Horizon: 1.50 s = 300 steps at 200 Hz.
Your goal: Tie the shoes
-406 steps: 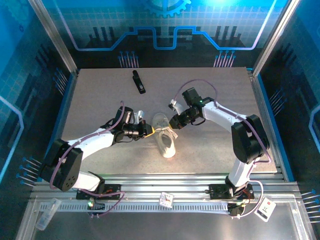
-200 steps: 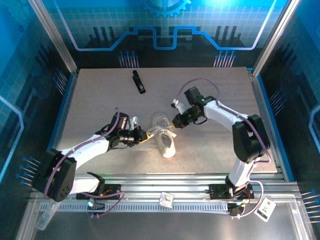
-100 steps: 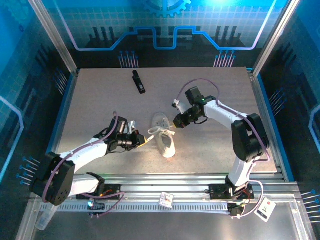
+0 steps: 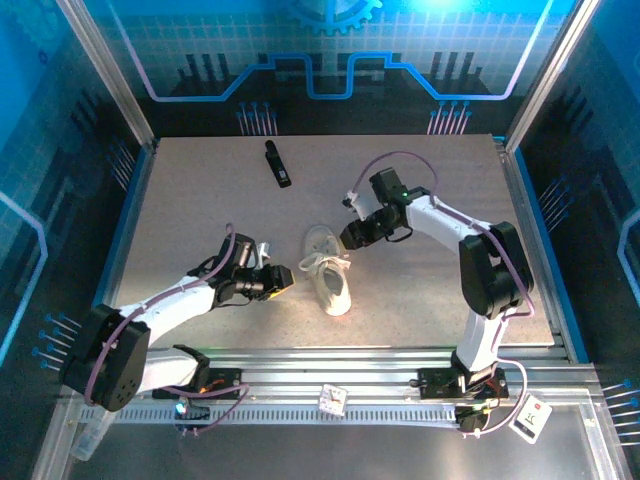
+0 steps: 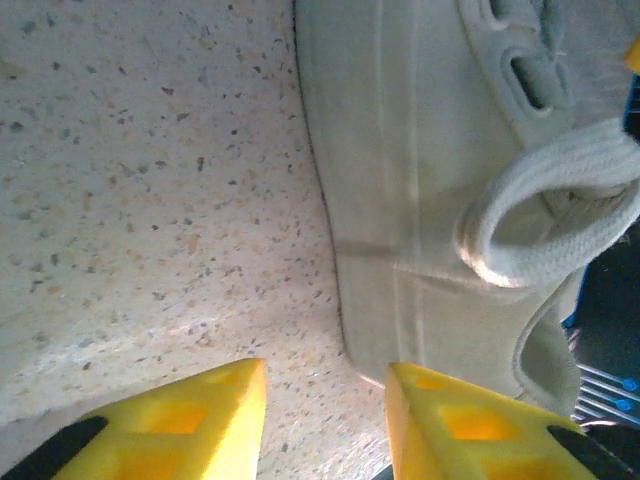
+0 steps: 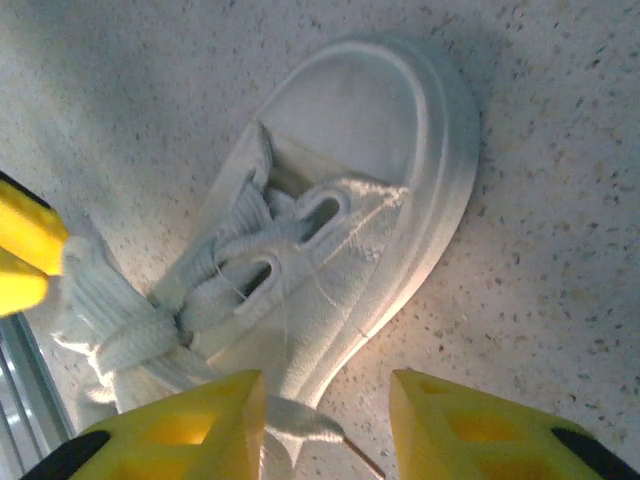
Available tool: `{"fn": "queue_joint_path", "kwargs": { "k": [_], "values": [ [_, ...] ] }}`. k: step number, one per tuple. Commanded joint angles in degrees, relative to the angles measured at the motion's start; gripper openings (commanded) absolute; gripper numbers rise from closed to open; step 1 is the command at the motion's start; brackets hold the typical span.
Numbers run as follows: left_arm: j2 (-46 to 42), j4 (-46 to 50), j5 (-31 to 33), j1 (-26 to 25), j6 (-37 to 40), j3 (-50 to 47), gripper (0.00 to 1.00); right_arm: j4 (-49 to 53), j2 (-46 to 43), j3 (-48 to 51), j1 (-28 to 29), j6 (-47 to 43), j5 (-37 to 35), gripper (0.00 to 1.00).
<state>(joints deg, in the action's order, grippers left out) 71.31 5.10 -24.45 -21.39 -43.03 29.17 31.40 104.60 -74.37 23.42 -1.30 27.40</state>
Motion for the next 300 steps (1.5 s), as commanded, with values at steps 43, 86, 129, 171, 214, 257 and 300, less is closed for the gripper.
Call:
{"fn": "queue_joint_path", "kwargs": {
  "k": [43,86,129,171,214,257,300],
  "values": [
    [-6.16,10.86,5.09,0.73,19.95,10.45,0.56,-3.32,-12.94,7.93,-5.27,3.98,4.24,0.49],
    [-1.79,20.62,3.84,0.64,47.8,20.41,0.61,-17.32,-20.52,23.56,-6.16,20.72,8.02,0.51],
    [-0.58,19.36,4.34,0.51,59.04,20.38,0.65,-38.78,-17.3,34.84,-5.73,39.29,11.82,0.51],
    [1.27,17.68,4.9,0.47,64.66,19.57,0.68,-49.7,-11.81,35.56,-2.77,46.71,12.94,0.52],
    [3.03,16.25,4.59,0.47,65.94,20.36,0.68,-53.71,-7.21,34.65,-0.8,49.01,13.86,0.51],
    [4.8,16.05,4.68,0.47,67.88,20.21,0.68,-55.79,-7.62,34.82,-0.57,50.53,14.2,0.38],
    [6.76,13.61,3.44,-0.19,73.95,18.98,0.63,-52.68,-11.09,34.75,-0.57,48.52,12.53,0.21]
  ]
}}
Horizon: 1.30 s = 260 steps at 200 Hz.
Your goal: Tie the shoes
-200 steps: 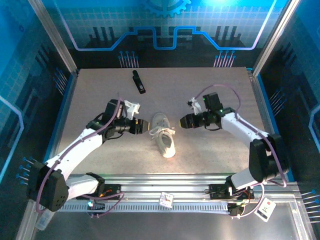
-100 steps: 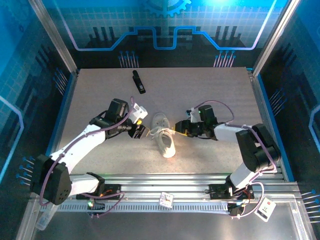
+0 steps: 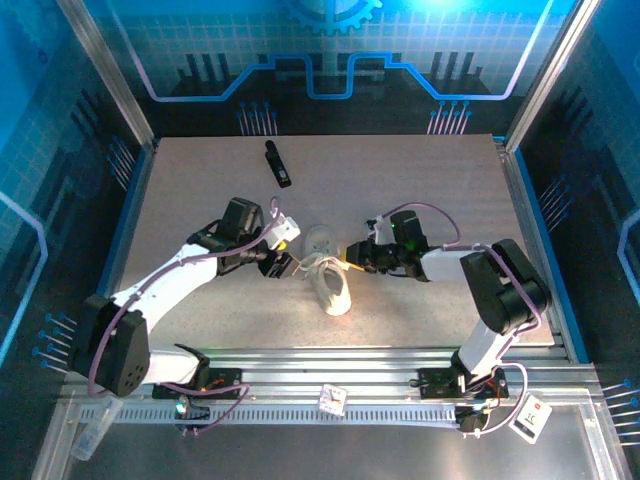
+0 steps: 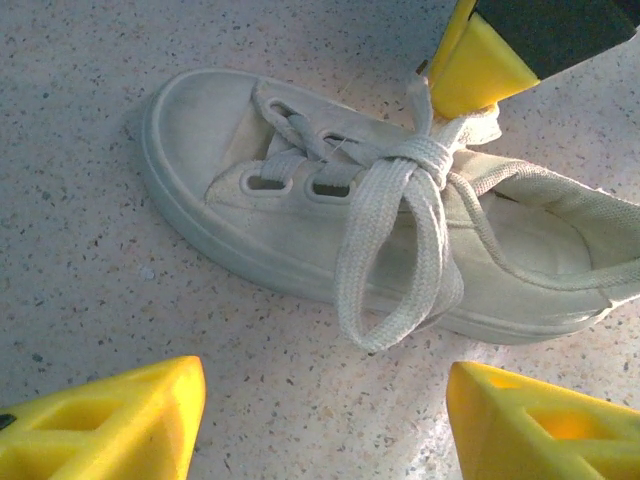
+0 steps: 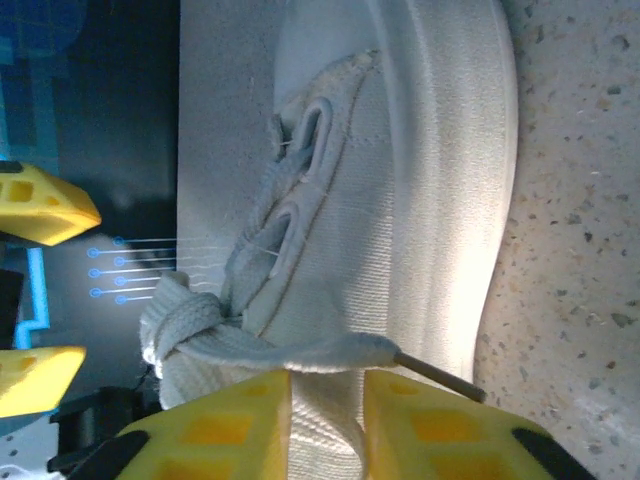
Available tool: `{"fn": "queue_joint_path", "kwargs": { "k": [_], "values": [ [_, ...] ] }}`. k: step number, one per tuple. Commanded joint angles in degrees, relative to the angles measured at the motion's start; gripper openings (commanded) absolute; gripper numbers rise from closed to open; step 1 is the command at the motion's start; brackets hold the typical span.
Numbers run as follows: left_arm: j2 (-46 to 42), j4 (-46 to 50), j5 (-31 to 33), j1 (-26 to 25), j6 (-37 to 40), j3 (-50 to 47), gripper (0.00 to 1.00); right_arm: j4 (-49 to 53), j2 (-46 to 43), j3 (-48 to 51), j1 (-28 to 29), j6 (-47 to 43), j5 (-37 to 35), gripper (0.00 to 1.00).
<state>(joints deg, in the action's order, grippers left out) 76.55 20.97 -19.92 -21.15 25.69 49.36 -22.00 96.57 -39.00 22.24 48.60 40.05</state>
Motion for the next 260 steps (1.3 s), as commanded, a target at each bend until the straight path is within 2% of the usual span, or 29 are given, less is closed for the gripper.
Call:
{"fn": "queue_joint_path", "kwargs": {
  "k": [1,11,36,69,100,190,216,260],
  "values": [
    [1.64,-2.3,-0.99,-0.45,5.37,-1.25,0.63,0.81,-3.11,-0.58,0.61,-1.48,-0.14,0.21],
    [2.24,-2.75,-0.12,-0.88,6.63,-1.16,0.61,1.55,-3.56,-0.63,0.61,-2.1,-0.3,0.22],
    [4.84,-2.24,1.76,-2.6,9.99,0.09,0.58,1.7,-4.3,-0.18,0.69,-2.79,-0.36,0.37],
    [9.62,-1.22,4.2,-4.81,13.52,1.78,0.56,1.79,-4.2,0.02,0.79,-2.65,0.4,0.42],
    [12.35,-1.61,6.06,-5.95,14.56,2.43,0.55,1.7,-4.64,0.53,1.08,-2.7,0.21,0.43],
    [11.81,-1.53,6.91,-6.95,14.39,3.83,0.33,5.35,-5.64,0.01,2.12,-5.71,-2.2,0.41],
    [11.1,-0.54,6.56,-6.97,14.39,4.32,0.32,8.82,-6.3,-0.69,2.54,-7.53,-3.55,0.4],
    [10.11,-0.18,6.29,-6.98,14.47,4.56,0.32,9.11,-6.34,-0.44,3.05,-8.09,-4.37,0.47]
  ]
}}
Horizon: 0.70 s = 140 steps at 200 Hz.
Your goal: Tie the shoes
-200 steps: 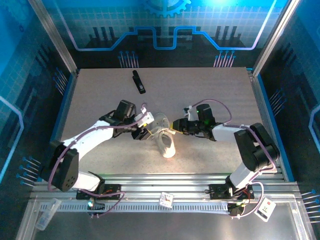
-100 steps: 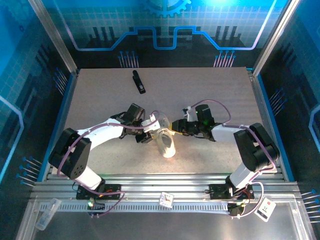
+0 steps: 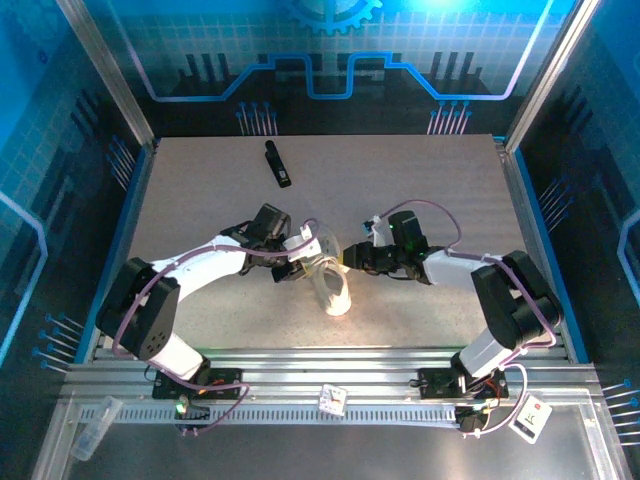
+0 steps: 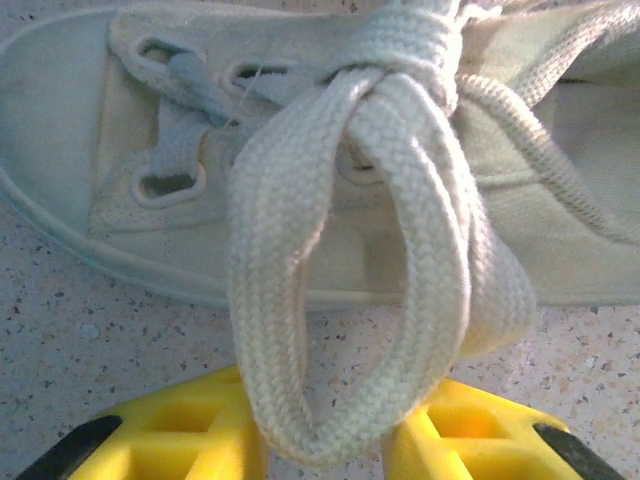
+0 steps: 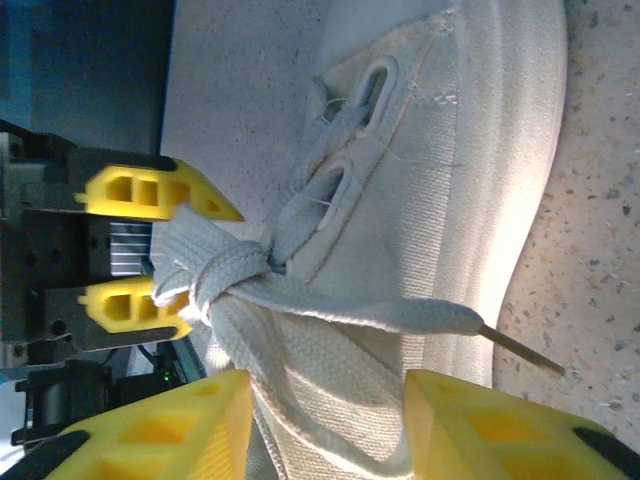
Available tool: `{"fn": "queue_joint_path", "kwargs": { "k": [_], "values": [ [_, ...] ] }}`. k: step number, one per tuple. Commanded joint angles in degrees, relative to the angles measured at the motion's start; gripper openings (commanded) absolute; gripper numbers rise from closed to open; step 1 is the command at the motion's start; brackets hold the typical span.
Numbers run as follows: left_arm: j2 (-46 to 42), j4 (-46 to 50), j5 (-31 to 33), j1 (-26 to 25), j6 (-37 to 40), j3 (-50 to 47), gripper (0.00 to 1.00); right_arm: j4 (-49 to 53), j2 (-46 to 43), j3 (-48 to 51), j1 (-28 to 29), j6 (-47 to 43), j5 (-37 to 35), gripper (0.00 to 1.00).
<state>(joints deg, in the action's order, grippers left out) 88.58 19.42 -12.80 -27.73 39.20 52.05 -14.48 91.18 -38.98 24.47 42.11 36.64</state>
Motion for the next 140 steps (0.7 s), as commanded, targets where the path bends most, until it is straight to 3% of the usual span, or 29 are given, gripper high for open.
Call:
{"fn": "queue_joint_path", "kwargs": {
  "k": [1,48,109,140],
  "values": [
    [-1.96,1.34,-0.87,-0.4,1.01,1.85,0.32,1.57,-0.93,-0.38,0.79,-1.55,-0.96,0.47],
    [-1.61,0.89,-1.46,-0.4,0.91,2.11,0.35,1.18,-0.81,-0.06,1.16,-0.76,-2.35,0.5],
    [-1.25,2.82,-2.65,-0.36,1.39,2.59,0.03,5.68,-3.5,0.41,1.0,-0.62,-7.05,0.53],
    [-0.77,4.05,-2.99,-0.4,1.33,3.32,0.0,6.33,-4.35,0.5,0.76,-0.41,-7.72,0.54]
  ]
}}
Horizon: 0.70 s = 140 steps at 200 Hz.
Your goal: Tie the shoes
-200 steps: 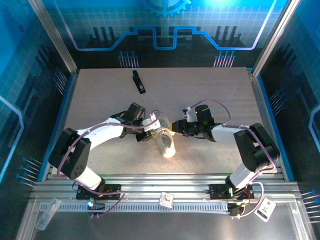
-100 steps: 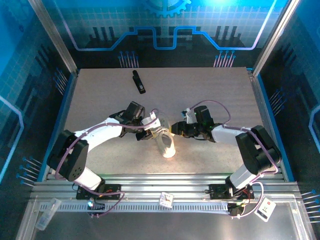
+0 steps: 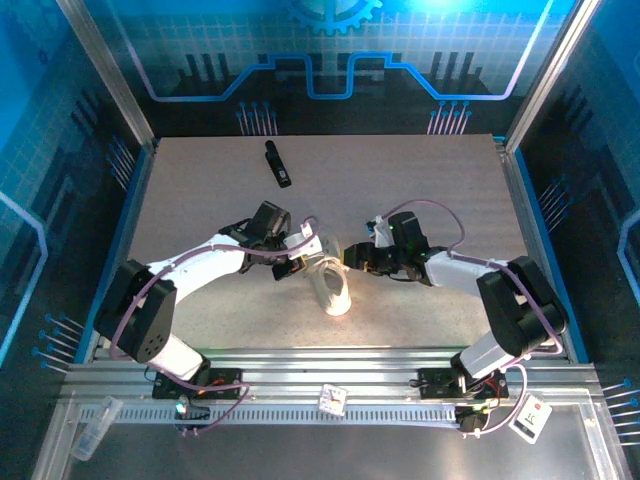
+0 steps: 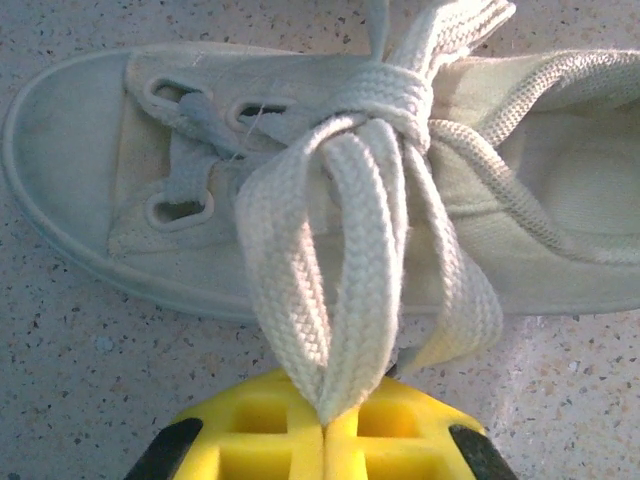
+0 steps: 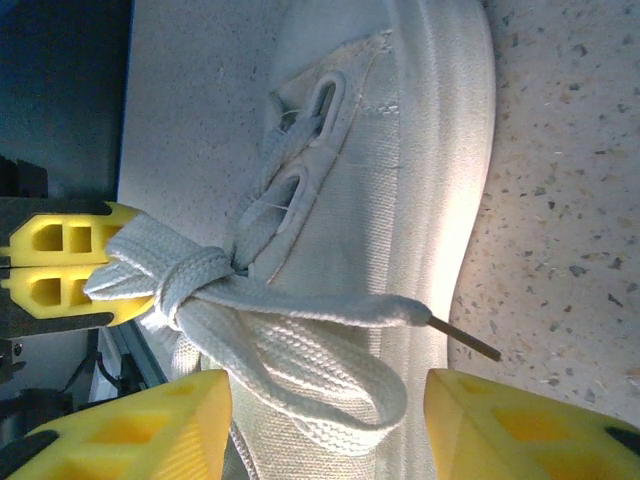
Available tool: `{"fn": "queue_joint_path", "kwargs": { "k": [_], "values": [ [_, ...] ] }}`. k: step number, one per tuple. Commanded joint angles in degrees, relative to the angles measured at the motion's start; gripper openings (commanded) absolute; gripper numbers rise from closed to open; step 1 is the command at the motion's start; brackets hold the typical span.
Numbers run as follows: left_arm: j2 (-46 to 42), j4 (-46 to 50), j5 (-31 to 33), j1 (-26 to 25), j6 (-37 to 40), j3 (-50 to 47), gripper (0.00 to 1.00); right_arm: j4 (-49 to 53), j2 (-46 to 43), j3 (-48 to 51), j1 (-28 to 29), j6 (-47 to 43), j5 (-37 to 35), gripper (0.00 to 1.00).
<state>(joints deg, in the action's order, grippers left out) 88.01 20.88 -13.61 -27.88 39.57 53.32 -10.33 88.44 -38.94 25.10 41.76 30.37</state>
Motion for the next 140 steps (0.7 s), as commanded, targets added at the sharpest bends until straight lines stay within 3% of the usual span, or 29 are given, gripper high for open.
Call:
{"fn": "queue_joint_path", "kwargs": {
  "k": [1,140],
  "values": [
    [-0.2,2.58,-2.2,-0.25,0.95,2.1,0.0,2.17,-1.61,0.49,0.12,-0.04,-1.45,0.54],
    [0.11,3.39,-2.05,-0.28,0.33,2.77,0.0,-8.61,3.28,2.42,0.72,5.87,1.5,0.52]
  ]
}}
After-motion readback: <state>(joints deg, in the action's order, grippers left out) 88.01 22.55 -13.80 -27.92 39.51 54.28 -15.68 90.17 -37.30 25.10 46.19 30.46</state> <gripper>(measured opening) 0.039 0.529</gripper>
